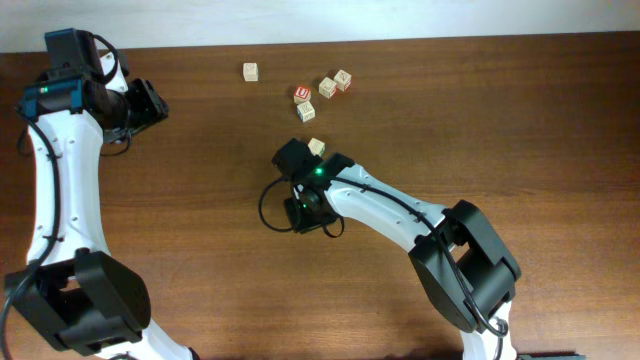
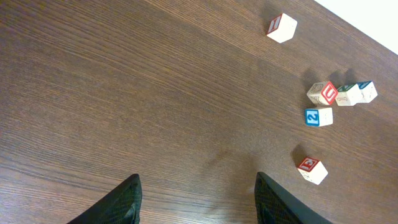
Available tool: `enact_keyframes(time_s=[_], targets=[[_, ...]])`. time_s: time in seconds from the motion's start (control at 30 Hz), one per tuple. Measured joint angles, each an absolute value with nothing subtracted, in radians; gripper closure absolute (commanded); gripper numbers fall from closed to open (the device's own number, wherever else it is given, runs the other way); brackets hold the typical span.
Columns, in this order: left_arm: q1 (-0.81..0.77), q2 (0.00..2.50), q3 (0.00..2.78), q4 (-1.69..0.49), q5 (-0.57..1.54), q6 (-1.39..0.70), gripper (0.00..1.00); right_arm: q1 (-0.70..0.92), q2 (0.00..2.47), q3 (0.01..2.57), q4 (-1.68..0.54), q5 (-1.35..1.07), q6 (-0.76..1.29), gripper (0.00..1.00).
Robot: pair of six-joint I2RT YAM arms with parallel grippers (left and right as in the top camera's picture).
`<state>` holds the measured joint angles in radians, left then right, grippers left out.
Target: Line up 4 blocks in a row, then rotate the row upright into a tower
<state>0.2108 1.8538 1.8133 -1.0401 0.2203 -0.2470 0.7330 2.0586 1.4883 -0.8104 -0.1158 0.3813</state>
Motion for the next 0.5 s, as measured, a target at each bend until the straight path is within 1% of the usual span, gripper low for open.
enact_keyframes(time_s=[0.1, 0.13, 0.17, 0.2, 0.3, 0.43, 0.5], targets=[[0.211, 1.854, 1.813, -1.04, 0.22, -0.247, 0.44, 0.733, 2.059, 1.488, -0.81, -0.095, 0.369, 0.72], [0.211, 1.854, 1.813, -1.04, 0.22, -0.247, 0.44, 0.733, 2.059, 1.488, -0.81, -0.093, 0.365, 0.73], [0.211, 1.854, 1.813, -1.04, 0.22, -0.247, 0.43, 0.733, 2.059, 1.488, -0.81, -0.093, 0.363, 0.77], [0.211, 1.854, 1.813, -1.04, 0.22, -0.247, 0.43, 0.733, 2.059, 1.489, -0.82, -0.09, 0.36, 0.78], [0.211, 1.854, 1.813, -1.041, 0.22, -0.247, 0.44, 0.736, 2.063, 1.54, -0.895, -0.091, 0.336, 0.77], [0.211, 1.854, 1.813, -1.041, 0.22, -0.247, 0.44, 0.776, 2.065, 1.605, -0.814, -0.093, 0.316, 0.78], [0.211, 1.854, 1.813, -1.04, 0.22, -0.247, 0.44, 0.79, 2.086, 1.607, -0.781, -0.08, 0.308, 0.8]])
